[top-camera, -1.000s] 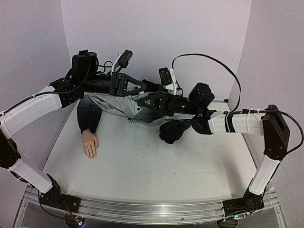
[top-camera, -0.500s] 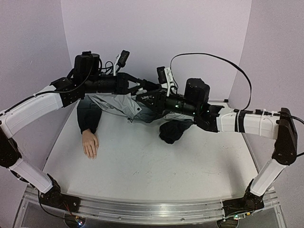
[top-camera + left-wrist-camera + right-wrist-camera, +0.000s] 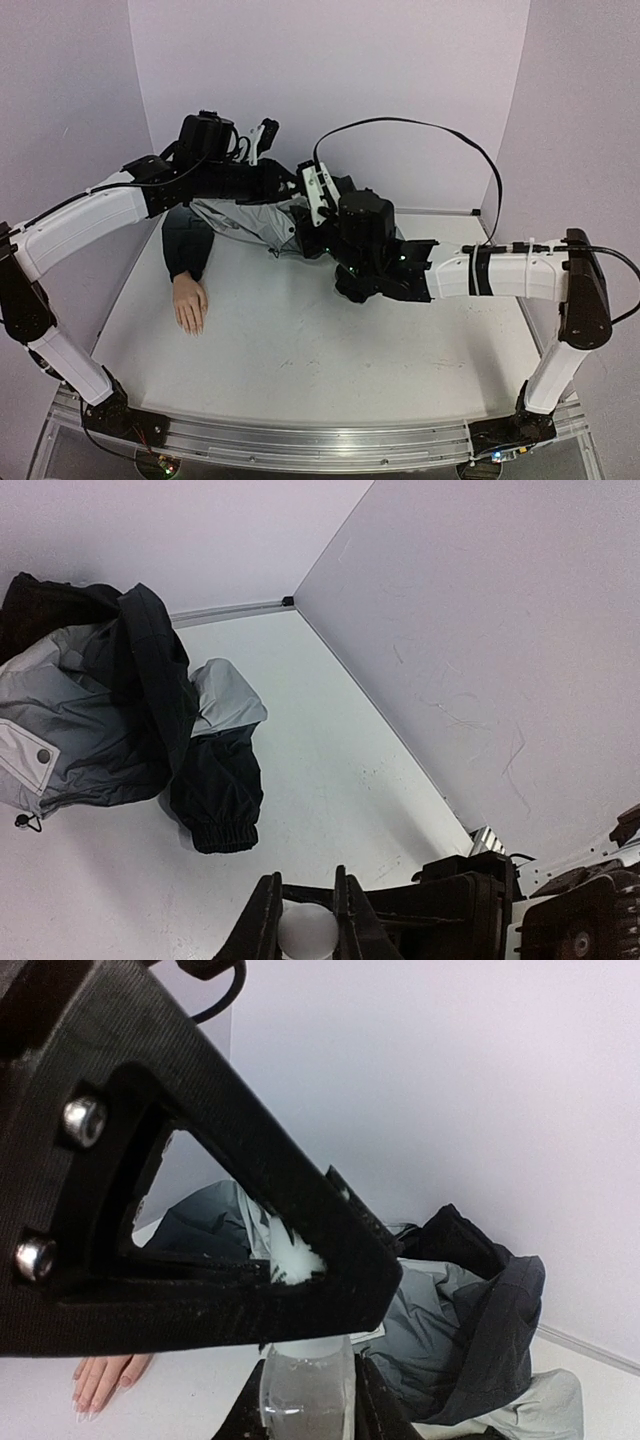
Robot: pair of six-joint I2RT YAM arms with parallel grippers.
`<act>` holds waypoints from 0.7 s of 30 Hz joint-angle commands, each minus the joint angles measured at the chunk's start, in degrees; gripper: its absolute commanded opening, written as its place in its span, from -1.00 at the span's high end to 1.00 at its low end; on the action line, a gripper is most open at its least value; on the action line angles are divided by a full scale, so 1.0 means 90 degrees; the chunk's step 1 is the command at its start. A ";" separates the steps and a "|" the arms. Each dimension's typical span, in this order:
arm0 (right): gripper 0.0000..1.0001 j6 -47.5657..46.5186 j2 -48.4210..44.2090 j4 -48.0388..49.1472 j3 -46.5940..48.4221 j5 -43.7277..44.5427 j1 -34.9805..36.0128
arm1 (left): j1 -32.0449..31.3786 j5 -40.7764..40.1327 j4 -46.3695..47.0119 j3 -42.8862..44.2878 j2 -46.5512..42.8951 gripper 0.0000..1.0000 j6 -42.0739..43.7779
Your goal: Paint the nails
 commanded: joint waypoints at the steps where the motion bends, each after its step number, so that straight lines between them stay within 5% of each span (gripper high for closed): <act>1: 1.00 -0.0238 -0.0232 0.0753 0.0375 -0.0919 -0.0348 | 0.0012 0.0329 -0.0448 0.0280 -0.0212 0.72 0.0015; 5: 1.00 0.0398 -0.0552 0.0559 0.0076 -0.3685 -0.0964 | 0.0033 0.0938 -0.0265 0.0226 -0.0435 -0.06 0.0265; 10: 1.00 0.1807 -0.0762 0.1129 -0.0276 -0.7515 -0.2019 | 0.0130 0.1852 0.0325 -0.0163 -0.0904 -0.74 0.0518; 15: 1.00 0.3548 -0.0514 0.2566 -0.0258 -0.9783 -0.2337 | 0.0181 0.2220 0.0999 -0.0454 -0.1087 -0.84 0.0382; 21: 1.00 0.4758 -0.0153 0.3759 -0.0068 -1.0407 -0.2343 | 0.0180 0.2747 0.1355 -0.0191 -0.0741 -0.63 0.0194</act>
